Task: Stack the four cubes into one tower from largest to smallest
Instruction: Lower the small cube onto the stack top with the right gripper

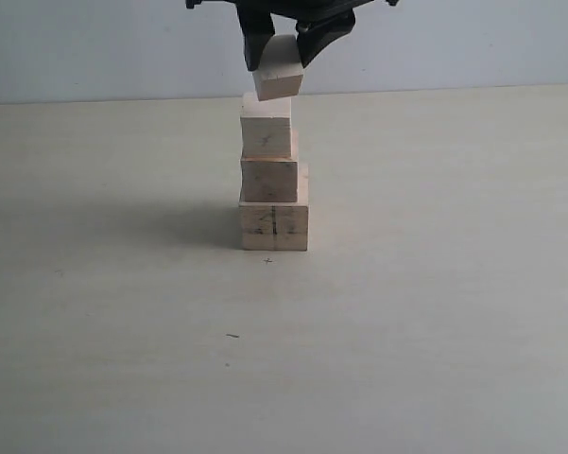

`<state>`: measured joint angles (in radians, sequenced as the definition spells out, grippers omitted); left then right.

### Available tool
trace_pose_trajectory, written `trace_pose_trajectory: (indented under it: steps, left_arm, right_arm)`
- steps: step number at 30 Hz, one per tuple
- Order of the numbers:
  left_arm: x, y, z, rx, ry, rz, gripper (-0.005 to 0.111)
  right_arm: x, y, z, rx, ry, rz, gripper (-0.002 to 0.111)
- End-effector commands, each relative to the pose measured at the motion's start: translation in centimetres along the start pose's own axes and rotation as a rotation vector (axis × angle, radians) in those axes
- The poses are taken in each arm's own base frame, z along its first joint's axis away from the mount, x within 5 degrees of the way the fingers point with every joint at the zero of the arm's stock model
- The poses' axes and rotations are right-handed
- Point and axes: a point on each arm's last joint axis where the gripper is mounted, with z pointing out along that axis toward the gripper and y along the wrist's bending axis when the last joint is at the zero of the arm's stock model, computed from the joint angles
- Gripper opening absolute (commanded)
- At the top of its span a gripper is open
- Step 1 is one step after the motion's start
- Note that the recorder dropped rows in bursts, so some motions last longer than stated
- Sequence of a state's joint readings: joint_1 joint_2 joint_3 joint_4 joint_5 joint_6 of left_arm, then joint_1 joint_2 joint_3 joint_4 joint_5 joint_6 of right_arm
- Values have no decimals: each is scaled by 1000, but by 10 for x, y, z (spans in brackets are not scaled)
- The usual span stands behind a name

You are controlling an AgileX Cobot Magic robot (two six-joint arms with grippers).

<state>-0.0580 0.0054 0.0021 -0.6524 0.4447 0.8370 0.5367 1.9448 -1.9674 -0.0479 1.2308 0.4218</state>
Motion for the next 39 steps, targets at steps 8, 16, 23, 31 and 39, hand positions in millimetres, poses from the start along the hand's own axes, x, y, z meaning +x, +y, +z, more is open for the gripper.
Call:
trace_pose_trajectory:
  steps: [8, 16, 23, 31, 39]
  left_arm:
    - [-1, 0, -1, 2, -9, 2, 0]
    - [-1, 0, -1, 2, -9, 2, 0]
    - [-1, 0, -1, 2, -9, 2, 0]
    - [-1, 0, -1, 2, -9, 2, 0]
    - [-1, 0, -1, 2, -9, 2, 0]
  right_arm:
    - [-1, -1, 12, 16, 10, 78, 29]
    - [-4, 2, 23, -13, -1, 140, 29]
    - [-5, 3, 22, -26, -20, 164, 29]
    - [-8, 0, 22, 8, -55, 162, 29]
    - [-6, 1, 22, 0, -28, 171, 29]
